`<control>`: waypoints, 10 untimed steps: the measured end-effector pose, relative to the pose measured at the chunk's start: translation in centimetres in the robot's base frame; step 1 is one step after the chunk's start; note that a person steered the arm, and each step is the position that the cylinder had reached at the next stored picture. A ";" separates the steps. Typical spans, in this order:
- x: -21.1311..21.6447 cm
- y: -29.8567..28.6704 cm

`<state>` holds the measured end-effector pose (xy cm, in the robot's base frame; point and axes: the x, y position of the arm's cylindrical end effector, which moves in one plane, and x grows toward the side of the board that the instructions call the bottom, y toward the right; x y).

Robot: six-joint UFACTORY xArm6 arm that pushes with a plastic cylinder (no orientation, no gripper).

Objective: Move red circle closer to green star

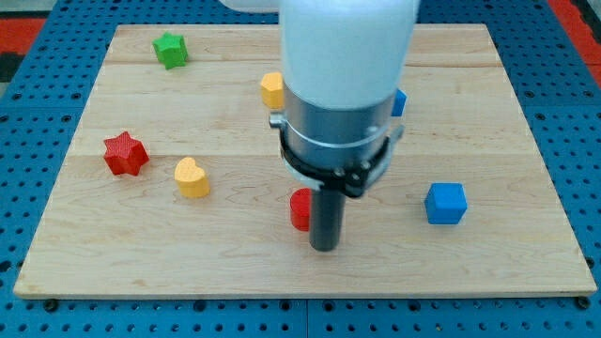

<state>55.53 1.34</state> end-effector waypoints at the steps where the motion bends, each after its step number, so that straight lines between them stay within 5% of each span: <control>1: -1.6 -2.9; 4: -5.5 2.4; 7: -12.7 -4.4; 8: -17.6 -1.7; 10: -20.3 -3.6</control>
<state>35.21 -2.25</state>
